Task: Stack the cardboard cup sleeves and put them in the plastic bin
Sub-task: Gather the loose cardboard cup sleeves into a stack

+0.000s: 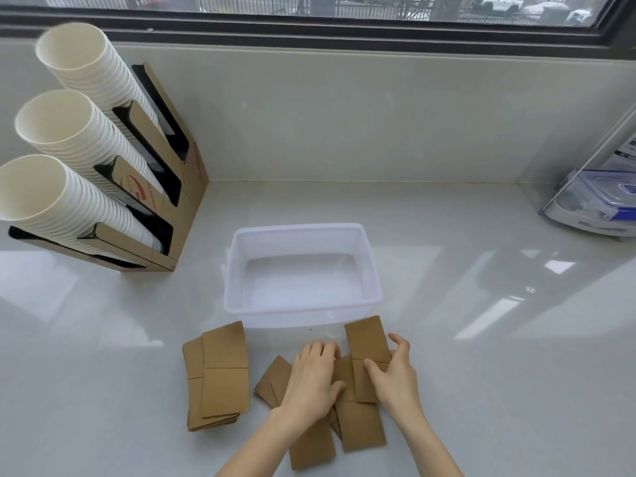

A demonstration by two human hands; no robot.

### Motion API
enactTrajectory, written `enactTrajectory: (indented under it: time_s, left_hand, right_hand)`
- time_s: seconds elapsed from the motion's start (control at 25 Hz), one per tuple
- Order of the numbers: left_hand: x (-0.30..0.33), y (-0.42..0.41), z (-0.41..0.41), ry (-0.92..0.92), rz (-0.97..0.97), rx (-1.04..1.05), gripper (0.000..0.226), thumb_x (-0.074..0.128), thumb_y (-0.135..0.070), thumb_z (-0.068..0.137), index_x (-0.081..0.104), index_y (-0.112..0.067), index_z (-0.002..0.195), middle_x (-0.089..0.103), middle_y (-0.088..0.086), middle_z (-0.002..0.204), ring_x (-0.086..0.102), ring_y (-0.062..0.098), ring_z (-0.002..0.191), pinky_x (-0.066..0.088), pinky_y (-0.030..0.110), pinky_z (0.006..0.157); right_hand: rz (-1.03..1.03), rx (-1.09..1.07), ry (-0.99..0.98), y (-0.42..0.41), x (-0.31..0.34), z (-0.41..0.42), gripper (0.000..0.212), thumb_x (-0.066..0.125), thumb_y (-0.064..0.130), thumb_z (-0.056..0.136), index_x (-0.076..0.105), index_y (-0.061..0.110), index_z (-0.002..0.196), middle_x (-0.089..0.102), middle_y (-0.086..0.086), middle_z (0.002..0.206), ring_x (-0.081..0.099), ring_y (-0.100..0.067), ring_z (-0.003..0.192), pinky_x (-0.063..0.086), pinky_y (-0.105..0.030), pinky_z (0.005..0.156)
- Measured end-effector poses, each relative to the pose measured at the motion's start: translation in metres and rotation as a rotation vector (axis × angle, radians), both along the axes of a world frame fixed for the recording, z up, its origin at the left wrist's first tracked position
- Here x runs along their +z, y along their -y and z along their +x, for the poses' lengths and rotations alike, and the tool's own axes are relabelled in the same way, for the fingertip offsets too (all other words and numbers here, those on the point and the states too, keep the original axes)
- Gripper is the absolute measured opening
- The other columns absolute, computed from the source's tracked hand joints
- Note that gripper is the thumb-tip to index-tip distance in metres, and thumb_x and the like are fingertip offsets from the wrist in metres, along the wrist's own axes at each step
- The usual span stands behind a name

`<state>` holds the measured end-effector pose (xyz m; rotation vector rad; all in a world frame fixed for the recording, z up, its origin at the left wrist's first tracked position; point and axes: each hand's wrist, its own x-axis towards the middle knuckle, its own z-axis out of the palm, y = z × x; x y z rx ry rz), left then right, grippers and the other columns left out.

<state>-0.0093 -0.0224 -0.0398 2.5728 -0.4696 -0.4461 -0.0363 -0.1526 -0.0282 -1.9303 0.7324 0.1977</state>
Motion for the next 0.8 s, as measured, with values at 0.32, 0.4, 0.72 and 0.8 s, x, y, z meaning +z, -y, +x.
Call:
enactTrajectory:
  time_s: [0.32,0.4,0.72,0.8]
  left_hand:
    - [0.019,-0.013,0.002,-0.283,-0.540,0.298,0.018,0.053,-0.013,0.087,0.051,-0.027,0.097,0.051,-0.014,0.093,0.054,0.008,0.083,0.041,0.007,0.065]
    - [0.025,-0.019,0.004,-0.362,-0.667,0.371,0.017,0.054,-0.012,0.086,0.057,-0.027,0.094,0.056,-0.011,0.090,0.056,0.010,0.084,0.044,0.009,0.066]
    - [0.040,-0.028,0.004,-0.498,-0.957,0.506,0.018,0.053,-0.010,0.088,0.065,-0.009,0.101,0.070,-0.003,0.090,0.067,-0.003,0.074,0.052,0.010,0.063]
    - [0.039,-0.029,0.004,-0.515,-0.965,0.513,0.020,0.052,-0.012,0.089,0.065,-0.009,0.103,0.071,-0.002,0.093,0.068,-0.003,0.077,0.053,0.010,0.064]
  right_hand:
    - [0.275,-0.007,0.133,0.009,0.008,-0.008,0.031,0.049,0.007,0.090,0.046,0.024,0.115,0.065,-0.004,0.099,0.061,-0.014,0.085,0.047,-0.024,0.065]
    - [0.296,0.012,0.157,0.007,0.011,-0.010,0.031,0.051,0.007,0.089,0.048,0.024,0.115,0.065,-0.004,0.096,0.062,-0.016,0.084,0.047,-0.023,0.062]
    - [0.385,0.130,0.182,-0.005,0.016,-0.015,0.029,0.057,0.009,0.086,0.053,0.024,0.111,0.067,-0.003,0.090,0.065,-0.014,0.082,0.051,-0.011,0.058]
    - [0.385,0.139,0.169,-0.008,0.014,-0.015,0.030,0.057,0.009,0.086,0.053,0.023,0.112,0.068,-0.003,0.090,0.066,-0.013,0.080,0.051,-0.012,0.058]
